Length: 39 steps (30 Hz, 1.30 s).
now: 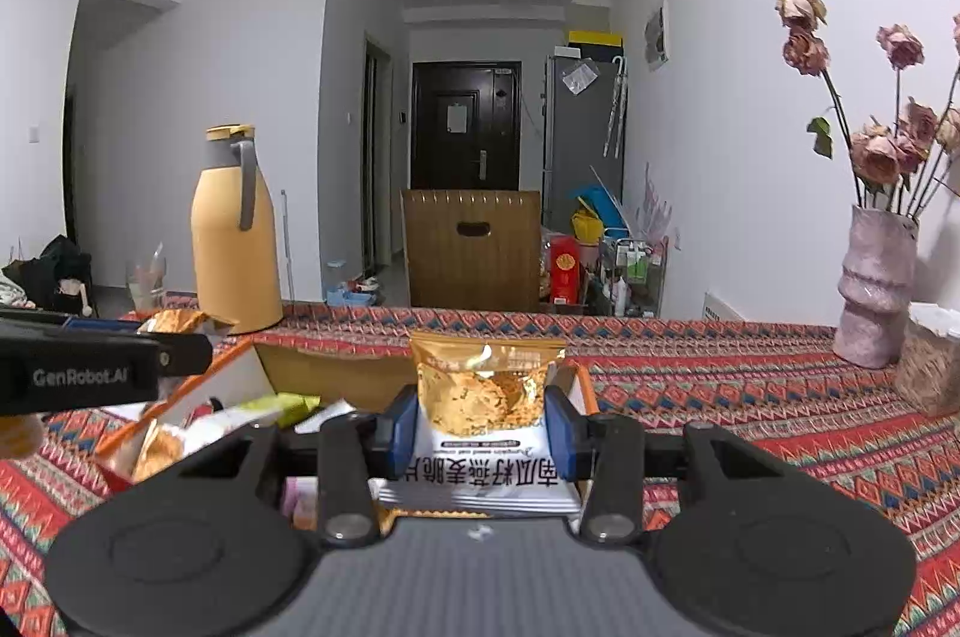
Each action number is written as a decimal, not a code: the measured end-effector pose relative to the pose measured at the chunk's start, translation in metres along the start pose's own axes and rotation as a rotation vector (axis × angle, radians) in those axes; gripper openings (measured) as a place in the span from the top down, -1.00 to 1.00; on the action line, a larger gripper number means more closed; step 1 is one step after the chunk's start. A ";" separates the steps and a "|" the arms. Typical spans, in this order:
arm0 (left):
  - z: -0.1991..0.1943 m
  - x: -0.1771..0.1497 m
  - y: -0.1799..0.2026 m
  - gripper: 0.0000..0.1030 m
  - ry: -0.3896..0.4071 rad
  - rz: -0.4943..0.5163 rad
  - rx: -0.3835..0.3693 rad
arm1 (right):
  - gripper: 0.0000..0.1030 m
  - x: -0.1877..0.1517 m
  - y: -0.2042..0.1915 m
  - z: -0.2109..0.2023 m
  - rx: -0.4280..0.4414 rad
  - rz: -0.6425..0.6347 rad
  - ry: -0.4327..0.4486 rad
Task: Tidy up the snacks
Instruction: 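Carry both held sachets over the box and open both tools inside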
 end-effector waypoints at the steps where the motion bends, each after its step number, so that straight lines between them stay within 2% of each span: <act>1: 0.005 0.001 -0.002 0.12 -0.001 -0.005 0.006 | 0.18 0.003 -0.001 0.006 -0.001 -0.001 0.002; 5: 0.025 -0.001 -0.010 0.12 -0.005 -0.031 0.027 | 0.18 0.005 -0.004 0.024 -0.008 -0.005 0.000; 10: 0.043 -0.016 -0.018 0.12 -0.013 -0.059 0.041 | 0.18 -0.007 -0.004 0.041 -0.010 0.004 -0.014; 15: 0.051 -0.028 -0.022 0.12 -0.021 -0.083 0.025 | 0.18 -0.021 -0.007 0.047 0.000 0.000 -0.001; 22: 0.058 -0.034 -0.027 0.11 -0.044 -0.086 0.018 | 0.17 -0.036 -0.011 0.054 0.023 -0.017 -0.047; 27: 0.054 -0.033 -0.028 -0.03 -0.031 -0.092 0.027 | 0.13 -0.037 -0.012 0.053 0.026 -0.017 -0.055; 30: 0.049 -0.031 -0.029 -0.72 -0.014 -0.096 0.057 | -0.33 -0.036 -0.011 0.052 0.022 -0.010 -0.053; 31: 0.047 -0.030 -0.031 -0.81 -0.007 -0.099 0.066 | -0.55 -0.036 -0.010 0.052 0.019 -0.007 -0.050; 32: 0.046 -0.029 -0.032 -1.00 -0.003 -0.103 0.074 | -0.63 -0.035 -0.009 0.051 0.018 -0.003 -0.047; 34: 0.044 -0.028 -0.034 -1.00 0.007 -0.113 0.073 | -0.99 -0.035 -0.007 0.051 0.019 0.010 -0.043; 39: 0.045 -0.028 -0.034 -1.00 -0.002 -0.119 0.071 | -1.00 -0.037 0.000 0.055 0.006 0.044 -0.056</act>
Point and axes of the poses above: each gripper's, at about its wrist camera, not at the fingertips, and z roughly the way its jaws point, y to its right, x to its top, the point moved 7 cm from there along z, roughly the way its jaws point, and after that the axes turned 2 degrees about y, right-handed, at the moved point
